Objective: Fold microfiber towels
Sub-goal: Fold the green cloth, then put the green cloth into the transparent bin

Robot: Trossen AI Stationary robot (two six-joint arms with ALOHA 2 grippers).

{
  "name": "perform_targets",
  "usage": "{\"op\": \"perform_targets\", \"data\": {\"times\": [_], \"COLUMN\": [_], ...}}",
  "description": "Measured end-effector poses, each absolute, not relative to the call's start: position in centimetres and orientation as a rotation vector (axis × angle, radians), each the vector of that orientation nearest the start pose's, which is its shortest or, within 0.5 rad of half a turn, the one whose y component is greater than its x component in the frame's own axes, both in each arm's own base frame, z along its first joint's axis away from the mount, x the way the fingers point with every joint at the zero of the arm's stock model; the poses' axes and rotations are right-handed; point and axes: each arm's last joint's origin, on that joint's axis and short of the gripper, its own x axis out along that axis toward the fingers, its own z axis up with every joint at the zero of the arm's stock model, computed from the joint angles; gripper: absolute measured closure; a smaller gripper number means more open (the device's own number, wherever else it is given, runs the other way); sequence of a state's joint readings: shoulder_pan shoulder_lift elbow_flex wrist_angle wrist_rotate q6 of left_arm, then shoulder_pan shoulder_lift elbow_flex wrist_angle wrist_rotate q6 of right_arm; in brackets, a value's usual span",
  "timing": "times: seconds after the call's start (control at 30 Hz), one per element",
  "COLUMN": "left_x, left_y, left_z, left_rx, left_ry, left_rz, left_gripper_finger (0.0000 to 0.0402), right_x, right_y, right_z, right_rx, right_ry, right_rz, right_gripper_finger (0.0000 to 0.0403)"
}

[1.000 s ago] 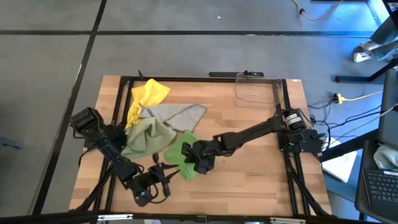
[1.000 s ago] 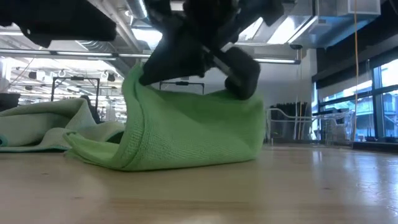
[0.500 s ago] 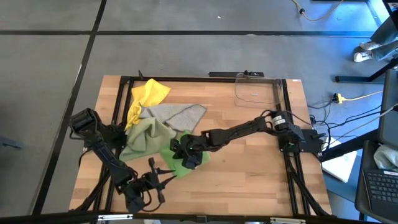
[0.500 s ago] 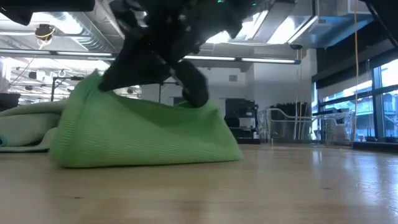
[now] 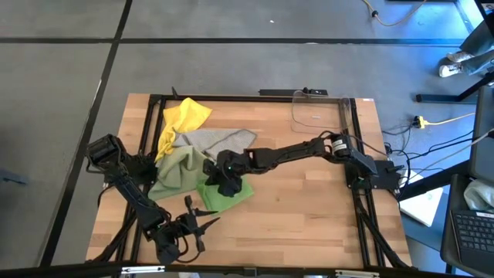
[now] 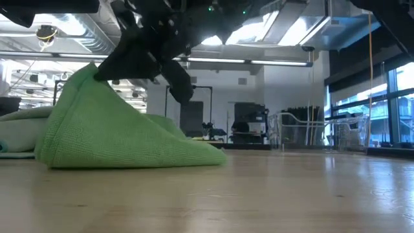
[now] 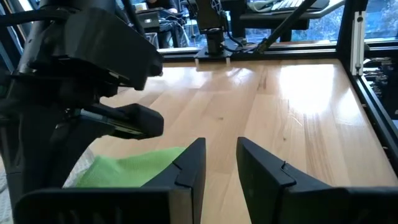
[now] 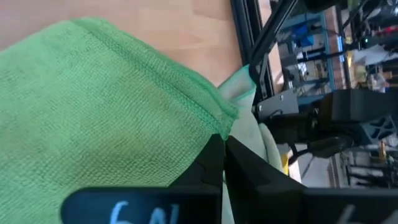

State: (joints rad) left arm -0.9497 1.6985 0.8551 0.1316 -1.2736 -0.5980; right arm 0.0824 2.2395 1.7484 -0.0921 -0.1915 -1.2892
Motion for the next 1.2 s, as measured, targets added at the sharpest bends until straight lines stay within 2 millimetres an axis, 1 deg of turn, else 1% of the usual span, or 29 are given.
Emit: {"op": "perform_targets", "data": {"times": [0.17,0.3,0.43,0.5,0.57,0.67,0.83,0.9,0.93,1.0,1.07,1.13,1.2], "left_x": [20.8,20.9,20.8,20.8,20.8,20.8,20.8,20.8,20.8,20.8,20.8,20.7,20.6], "left_y": [-24.3,-24.3,-24.3,-24.2,-24.2,-24.2,-24.2,-24.2,-24.2,-24.3,-24.3,-24.3,-24.5], "left_z": [17.2,17.2,17.2,17.1,17.1,17.1,17.1,17.1,17.1,17.1,17.1,17.1,17.1], "left_rx": [0.053,0.053,0.058,0.06,0.058,0.044,0.035,0.029,0.022,0.014,0.012,0.013,0.014], "left_ry": [0.209,0.213,0.217,0.218,0.217,0.215,0.213,0.212,0.211,0.211,0.21,0.211,0.21], "left_rz": [0.384,0.381,0.38,0.38,0.38,0.382,0.383,0.383,0.383,0.382,0.381,0.377,0.371], "left_gripper_finger": [0.0318,0.0318,0.0318,0.0318,0.0318,0.0318,0.0318,0.0318,0.0318,0.0318,0.0318,0.0318,0.0318], "right_x": [51.0,51.6,51.8,51.9,52.0,52.5,53.1,53.1,52.9,52.5,51.8,51.1,50.3], "right_y": [4.5,4.4,4.1,4.0,3.9,3.6,3.0,2.7,2.5,2.3,2.1,2.0,1.9], "right_z": [18.0,16.8,15.0,14.5,14.7,15.7,18.7,19.3,19.3,19.2,19.1,19.4,19.6], "right_rx": [-1.211,-1.215,-1.208,-1.205,-1.212,-1.228,-1.173,-1.131,-1.126,-1.119,-1.069,-0.96,-0.795], "right_ry": [0.347,0.326,0.362,0.373,0.387,0.393,0.439,0.524,0.587,0.709,0.838,0.935,1.014], "right_rz": [0.602,0.577,0.591,0.59,0.527,0.357,0.086,-0.027,-0.053,-0.035,0.021,0.115,0.207], "right_gripper_finger": [0.0393,0.039,0.037,0.0353,0.0333,0.0302,0.0259,0.0246,0.0241,0.0234,0.0232,0.0235,0.0243]}}
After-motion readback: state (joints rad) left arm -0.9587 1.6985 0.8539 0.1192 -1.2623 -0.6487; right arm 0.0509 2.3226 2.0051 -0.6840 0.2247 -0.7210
